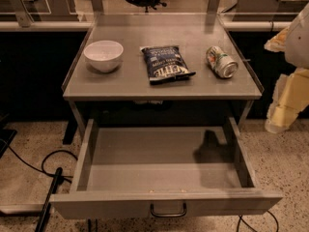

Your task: Place 7up can into top drawer

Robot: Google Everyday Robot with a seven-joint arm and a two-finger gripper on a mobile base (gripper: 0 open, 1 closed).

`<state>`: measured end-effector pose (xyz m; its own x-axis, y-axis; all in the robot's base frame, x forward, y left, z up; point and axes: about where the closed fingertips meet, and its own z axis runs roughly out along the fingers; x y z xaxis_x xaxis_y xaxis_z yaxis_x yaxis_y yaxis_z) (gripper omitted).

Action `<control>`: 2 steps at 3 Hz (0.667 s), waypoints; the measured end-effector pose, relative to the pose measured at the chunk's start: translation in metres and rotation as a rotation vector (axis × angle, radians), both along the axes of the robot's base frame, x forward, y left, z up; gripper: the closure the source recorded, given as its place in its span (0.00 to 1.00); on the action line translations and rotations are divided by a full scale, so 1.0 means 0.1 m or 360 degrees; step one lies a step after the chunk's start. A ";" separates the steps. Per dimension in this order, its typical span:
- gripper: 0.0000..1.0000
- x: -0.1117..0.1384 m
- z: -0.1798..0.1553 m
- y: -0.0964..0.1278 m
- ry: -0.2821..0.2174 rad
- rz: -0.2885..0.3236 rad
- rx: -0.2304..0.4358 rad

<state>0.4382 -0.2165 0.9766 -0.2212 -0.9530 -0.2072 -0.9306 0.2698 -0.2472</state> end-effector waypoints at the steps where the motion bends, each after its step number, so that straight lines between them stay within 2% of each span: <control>1: 0.00 0.01 0.02 0.00 -0.0025 -0.0020 0.0007; 2: 0.00 0.01 0.02 0.00 -0.0025 -0.0020 0.0007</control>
Offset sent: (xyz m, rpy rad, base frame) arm 0.1208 -0.0284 -0.0591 0.0946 0.2115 -0.6048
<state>0.4397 -0.2163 0.9786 -0.2300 -0.9492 -0.2147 -0.9231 0.2826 -0.2608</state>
